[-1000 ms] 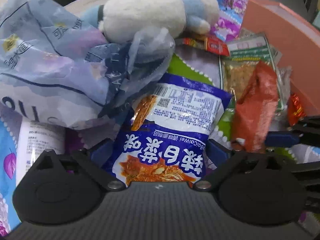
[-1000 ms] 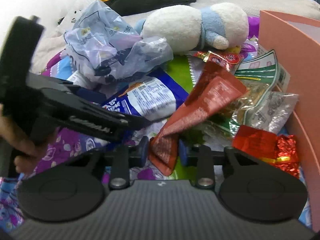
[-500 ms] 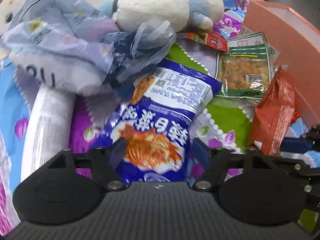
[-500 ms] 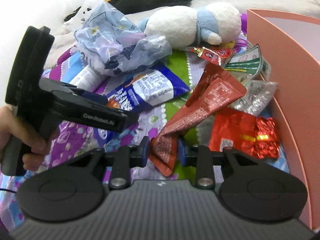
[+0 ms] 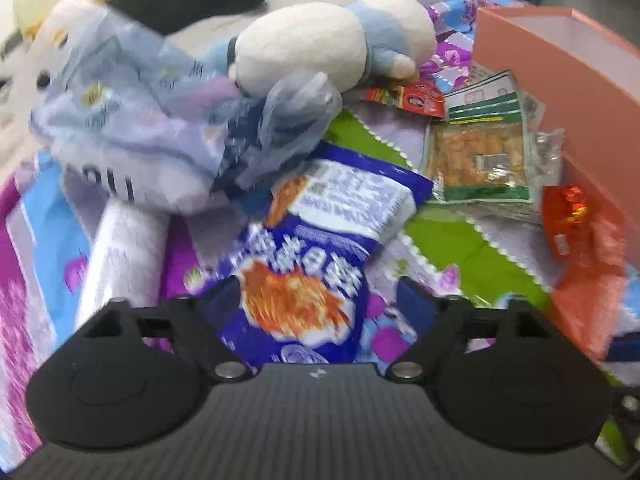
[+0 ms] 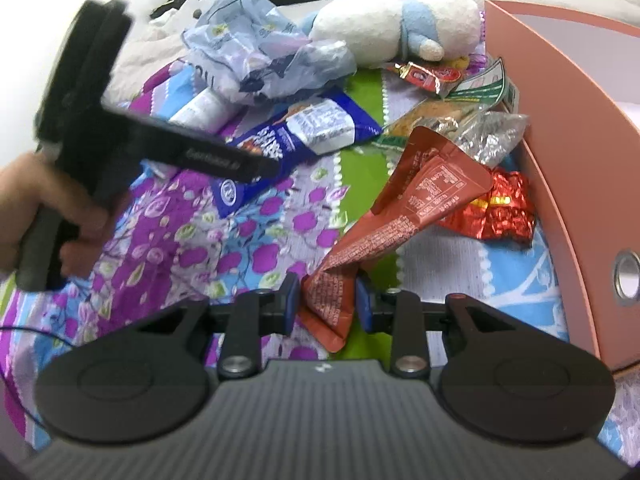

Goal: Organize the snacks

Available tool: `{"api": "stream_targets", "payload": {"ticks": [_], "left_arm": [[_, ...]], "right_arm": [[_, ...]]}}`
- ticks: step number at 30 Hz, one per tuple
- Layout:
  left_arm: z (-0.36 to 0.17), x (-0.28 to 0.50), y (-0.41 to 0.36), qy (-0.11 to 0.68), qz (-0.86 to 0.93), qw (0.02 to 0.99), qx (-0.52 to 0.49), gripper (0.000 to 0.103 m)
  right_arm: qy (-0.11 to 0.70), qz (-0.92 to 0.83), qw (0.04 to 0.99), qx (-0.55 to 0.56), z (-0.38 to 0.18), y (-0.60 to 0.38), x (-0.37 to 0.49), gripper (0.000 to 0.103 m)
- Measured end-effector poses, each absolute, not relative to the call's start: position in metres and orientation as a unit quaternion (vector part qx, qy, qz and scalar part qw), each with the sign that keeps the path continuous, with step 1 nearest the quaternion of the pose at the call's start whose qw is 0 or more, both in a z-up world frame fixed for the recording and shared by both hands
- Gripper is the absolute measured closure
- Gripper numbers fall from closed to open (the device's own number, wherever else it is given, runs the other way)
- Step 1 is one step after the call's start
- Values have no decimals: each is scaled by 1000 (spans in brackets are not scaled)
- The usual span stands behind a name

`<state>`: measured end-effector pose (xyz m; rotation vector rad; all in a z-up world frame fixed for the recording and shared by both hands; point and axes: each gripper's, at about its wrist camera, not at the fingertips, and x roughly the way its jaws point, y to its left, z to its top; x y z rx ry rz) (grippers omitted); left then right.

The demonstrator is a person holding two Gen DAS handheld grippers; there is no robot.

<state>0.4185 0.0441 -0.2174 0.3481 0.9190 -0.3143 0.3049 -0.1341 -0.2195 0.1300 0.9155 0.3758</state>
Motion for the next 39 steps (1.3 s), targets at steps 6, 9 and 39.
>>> {"api": "stream_targets", "payload": {"ticks": [6,9,39], "left_arm": [[-237,448,31,437,-165,860,205,7],[-247,463,29,439,-175,856,211,7],[-221,397,44,483,-103,866,76,43]], "right_arm": [[447,180,874,55,-223,-139,299,70],[449,186,873,52,-224,-141,300,70],[453,214,864,60,-213,-151,284,70]]}}
